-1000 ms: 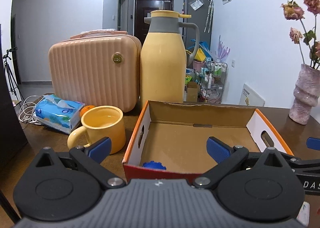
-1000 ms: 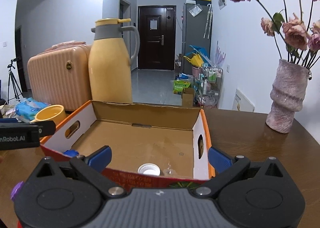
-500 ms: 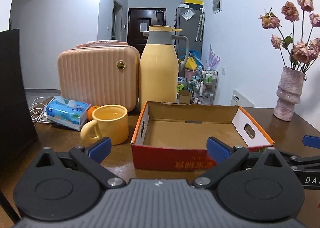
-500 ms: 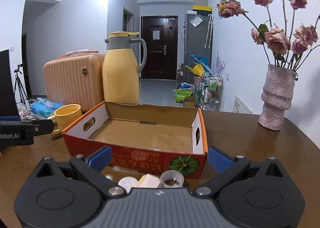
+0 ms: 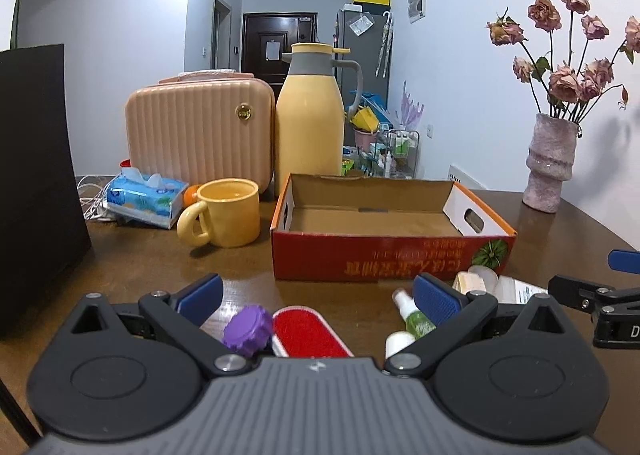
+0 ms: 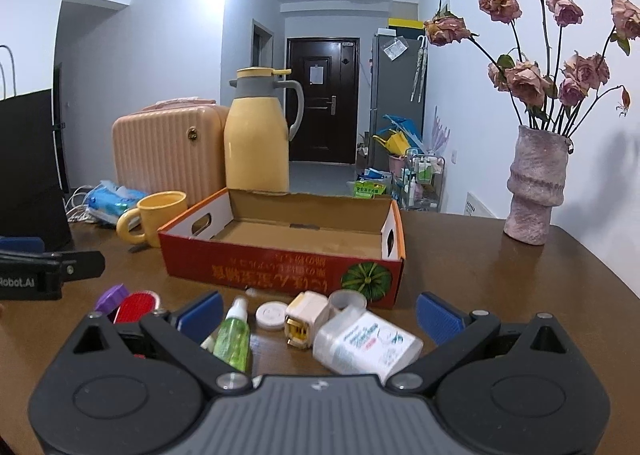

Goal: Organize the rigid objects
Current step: 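Withdraw both grippers from the box back over the table items, then grasp the white cap resting on the blue lid with the right gripper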

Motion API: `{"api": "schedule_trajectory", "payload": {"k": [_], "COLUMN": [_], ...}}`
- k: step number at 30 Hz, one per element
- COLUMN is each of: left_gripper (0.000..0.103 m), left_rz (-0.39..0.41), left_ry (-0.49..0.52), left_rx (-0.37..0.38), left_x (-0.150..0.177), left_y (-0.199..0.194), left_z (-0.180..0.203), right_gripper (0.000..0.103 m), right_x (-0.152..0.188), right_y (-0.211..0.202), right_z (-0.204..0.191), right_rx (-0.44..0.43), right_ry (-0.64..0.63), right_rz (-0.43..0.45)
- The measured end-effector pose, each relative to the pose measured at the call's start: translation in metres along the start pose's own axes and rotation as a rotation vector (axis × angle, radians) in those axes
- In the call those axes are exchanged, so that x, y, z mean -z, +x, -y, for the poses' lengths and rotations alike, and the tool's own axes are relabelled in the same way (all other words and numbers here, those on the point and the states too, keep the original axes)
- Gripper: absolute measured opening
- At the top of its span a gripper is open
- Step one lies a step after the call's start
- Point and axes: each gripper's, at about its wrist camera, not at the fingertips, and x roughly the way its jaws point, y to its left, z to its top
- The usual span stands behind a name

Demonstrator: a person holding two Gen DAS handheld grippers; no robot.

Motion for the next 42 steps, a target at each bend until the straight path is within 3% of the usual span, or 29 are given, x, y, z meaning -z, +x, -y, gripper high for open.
{"api": "schedule_trajectory", "payload": {"k": [15, 26, 33, 42], "left_gripper": [0.103, 0.103, 0.103, 0.103], "left_rz": [-0.02, -0.055, -0.067, -0.087], "left_ry": [0.017, 0.022, 0.022, 0.014], "left_rx": [-0.004, 0.019, 0.016, 0.01], "left_x": [0.029, 0.043, 0.046, 0.05], "left_y": [-0.029, -0.03, -0.03, -0.027], "left_z": [-0.014, -0.018, -0.02, -0.024], "right_gripper": [0.103, 0.102, 0.092, 0.066], "right_x": [0.045, 0.049, 0.052, 0.052], "right_y": [-0.019, -0.018, 0.004, 0.038], "right_z": [-0.016, -0.022, -0.026, -0.03], "right_rx": [-0.021, -0.005, -0.025, -0.066], "right_ry": [-0.029, -0.05, -0.054, -0.051], "right_rz": [-0.096, -0.099, -0.118, -0.17]}}
